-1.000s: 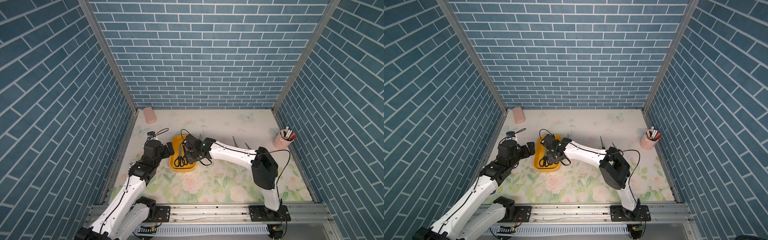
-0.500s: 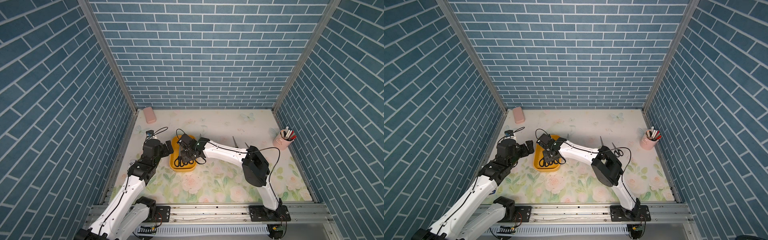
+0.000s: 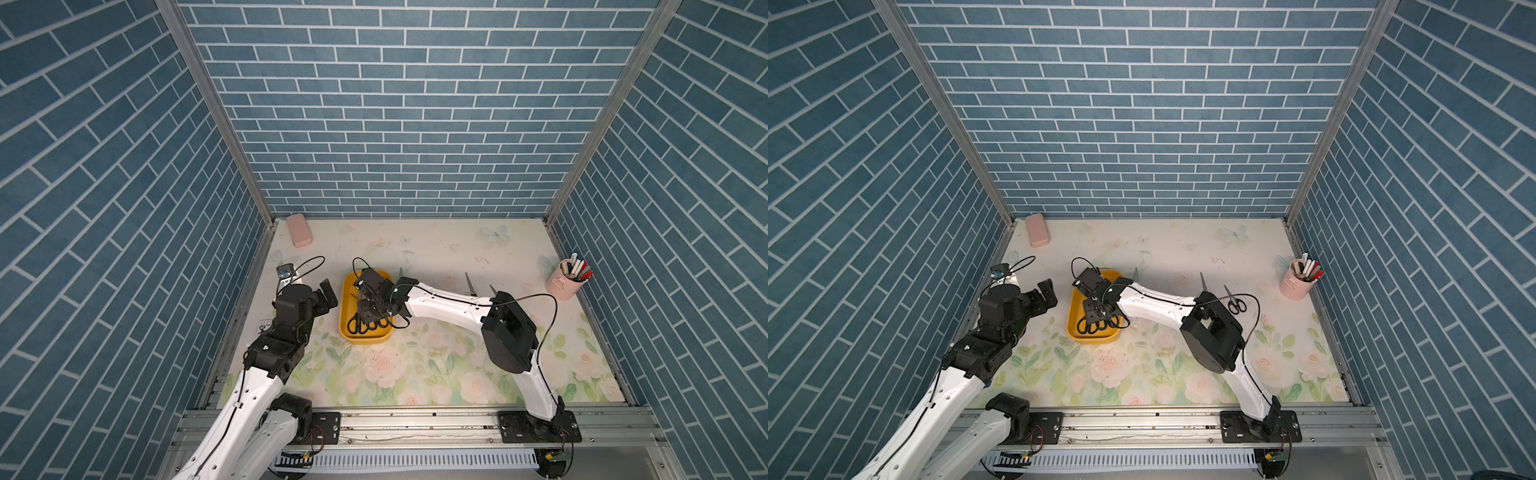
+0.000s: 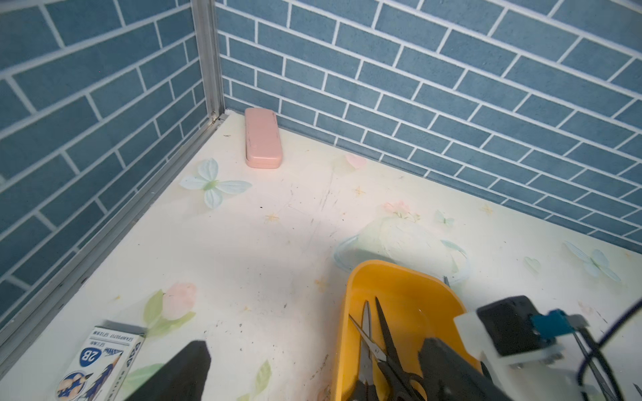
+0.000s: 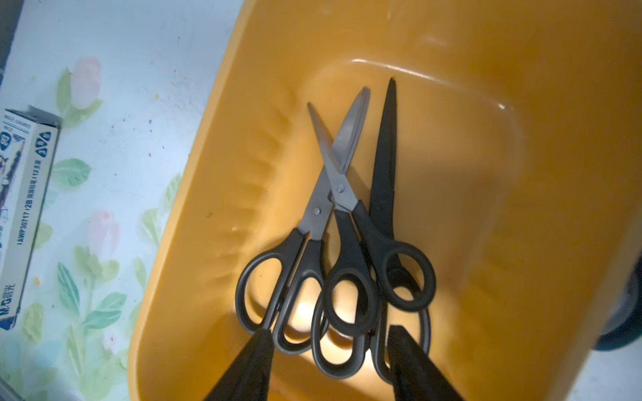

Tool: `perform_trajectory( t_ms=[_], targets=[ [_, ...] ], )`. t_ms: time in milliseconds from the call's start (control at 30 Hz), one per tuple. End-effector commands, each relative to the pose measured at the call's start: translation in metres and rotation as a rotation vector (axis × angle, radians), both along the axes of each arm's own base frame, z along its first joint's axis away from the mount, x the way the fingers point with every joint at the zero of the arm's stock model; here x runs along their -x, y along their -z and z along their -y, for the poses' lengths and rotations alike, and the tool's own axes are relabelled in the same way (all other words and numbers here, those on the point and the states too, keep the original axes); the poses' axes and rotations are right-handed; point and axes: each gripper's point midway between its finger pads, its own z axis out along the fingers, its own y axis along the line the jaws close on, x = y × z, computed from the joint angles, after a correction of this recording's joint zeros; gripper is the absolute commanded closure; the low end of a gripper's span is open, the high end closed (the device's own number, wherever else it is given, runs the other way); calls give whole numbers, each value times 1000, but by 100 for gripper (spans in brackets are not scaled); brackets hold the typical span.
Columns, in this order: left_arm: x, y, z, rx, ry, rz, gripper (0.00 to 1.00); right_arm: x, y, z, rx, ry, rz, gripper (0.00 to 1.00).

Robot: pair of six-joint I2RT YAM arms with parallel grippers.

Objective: Put the scissors into the storage box
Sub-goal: Place the scissors in the storage box, then pick up the scissors from the center of the board.

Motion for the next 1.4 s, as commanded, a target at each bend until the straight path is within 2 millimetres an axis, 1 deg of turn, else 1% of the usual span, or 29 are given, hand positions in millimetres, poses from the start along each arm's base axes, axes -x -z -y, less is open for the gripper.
perform_trajectory(
  t_ms=[0, 33, 100, 133, 167, 200, 233, 267, 300, 333, 367, 400, 433, 467, 533, 567, 667, 767, 800, 900, 1033, 1100, 1200, 1267, 1300, 1367],
  targets=[
    [1, -32, -9, 15, -47, 77, 0, -16, -66, 3, -92, 20, 167, 32],
    [-1, -38, -4, 25, -20, 94, 0, -19, -75, 9, -92, 32, 201, 31],
    [-4, -52, 14, 57, 80, 132, 5, -24, -100, 28, -114, 68, 300, 30],
    [-6, -62, 26, 82, 137, 160, 10, -26, -108, 41, -121, 100, 346, 27],
    [-7, -71, 38, 106, 176, 183, 11, -29, -118, 60, -135, 146, 398, 23],
    [-9, -77, 48, 122, 194, 189, 12, -31, -127, 79, -154, 186, 438, 21],
    [-11, -80, 58, 122, 211, 184, 13, -33, -131, 96, -168, 221, 464, 18],
    [-13, -82, 71, 102, 224, 163, 13, -36, -130, 115, -171, 257, 481, 16],
    [-14, -83, 83, 69, 227, 143, 13, -40, -127, 134, -163, 287, 482, 15],
    [-15, -84, 100, 24, 233, 122, 13, -43, -121, 150, -144, 312, 470, 15],
    [-16, -85, 114, -10, 243, 111, 12, -47, -113, 170, -107, 347, 451, 15],
    [-16, -85, 134, -27, 267, 102, 10, -50, -105, 186, -66, 371, 437, 15],
    [-20, -82, 151, -25, 294, 85, 9, -52, -95, 205, -14, 398, 416, 15],
    [-24, -76, 170, -1, 331, 67, 9, -53, -86, 224, 36, 431, 395, 15],
    [-30, -62, 201, 48, 397, 33, 9, -52, -75, 254, 90, 489, 364, 15],
    [-32, -55, 216, 70, 426, 17, 9, -51, -71, 266, 96, 508, 348, 15],
    [-43, -29, 256, 80, 490, -56, 9, -48, -63, 292, 72, 564, 315, 15],
    [-58, -5, 291, 62, 539, -146, 11, -44, -59, 308, 47, 595, 311, 16],
    [-64, 2, 297, 40, 532, -174, 12, -43, -58, 312, 42, 601, 310, 15],
    [-76, 23, 303, -10, 502, -233, 12, -42, -56, 320, 51, 622, 314, 16],
    [-85, 55, 315, -34, 504, -330, 12, -42, -51, 326, 66, 629, 313, 16],
    [-88, 73, 314, -47, 463, -387, 9, -44, -49, 327, 69, 631, 311, 16],
    [-88, 90, 321, -10, 451, -438, 9, -45, -47, 326, 69, 630, 300, 16],
    [-89, 103, 320, -22, 425, -487, 10, -46, -47, 326, 76, 627, 296, 16],
    [-89, 109, 317, -42, 412, -510, 10, -47, -47, 326, 83, 626, 296, 16],
    [-91, 123, 308, -81, 381, -559, 14, -47, -48, 330, 103, 625, 304, 16]
  ],
)
